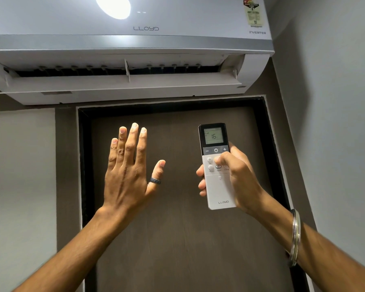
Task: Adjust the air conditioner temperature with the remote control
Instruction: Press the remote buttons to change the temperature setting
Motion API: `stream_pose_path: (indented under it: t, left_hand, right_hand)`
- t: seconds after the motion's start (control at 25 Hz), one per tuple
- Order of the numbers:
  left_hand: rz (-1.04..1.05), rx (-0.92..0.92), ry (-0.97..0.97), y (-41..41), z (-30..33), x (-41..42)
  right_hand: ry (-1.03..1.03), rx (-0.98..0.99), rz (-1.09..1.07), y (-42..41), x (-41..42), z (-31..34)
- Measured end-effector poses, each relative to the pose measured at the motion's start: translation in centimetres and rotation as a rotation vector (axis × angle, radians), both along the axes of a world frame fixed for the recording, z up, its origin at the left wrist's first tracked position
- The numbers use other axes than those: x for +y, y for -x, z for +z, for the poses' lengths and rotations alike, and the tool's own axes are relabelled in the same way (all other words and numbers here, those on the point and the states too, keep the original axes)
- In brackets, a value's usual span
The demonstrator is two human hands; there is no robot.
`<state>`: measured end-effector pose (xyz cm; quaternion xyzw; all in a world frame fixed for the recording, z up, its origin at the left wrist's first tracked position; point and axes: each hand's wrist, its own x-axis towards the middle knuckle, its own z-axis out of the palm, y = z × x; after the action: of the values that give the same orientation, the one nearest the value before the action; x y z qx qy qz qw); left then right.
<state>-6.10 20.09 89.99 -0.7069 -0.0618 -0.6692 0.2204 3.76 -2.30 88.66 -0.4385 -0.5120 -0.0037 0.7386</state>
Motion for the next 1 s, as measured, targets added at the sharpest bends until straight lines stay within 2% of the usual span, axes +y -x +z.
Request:
stream_pose_path:
  t: [0.64, 0.84, 1.0]
  left_hand:
    - [-0.004, -0.02, -0.019, 1.2, -0.4, -1.2]
    - [0.018, -0.035, -0.029, 1.2, -0.4, -1.1]
    - [0.032, -0.03, -0.027, 1.3, -0.5, -0.9]
  right_hand:
    - [0.005, -0.008, -0.022, 0.8, -0.7, -0.1]
    - [0.0, 0.07, 0.013, 0.8, -0.5, -0.1]
    - [0.005, 0.036, -0.105, 0.8, -0.4, -0.4]
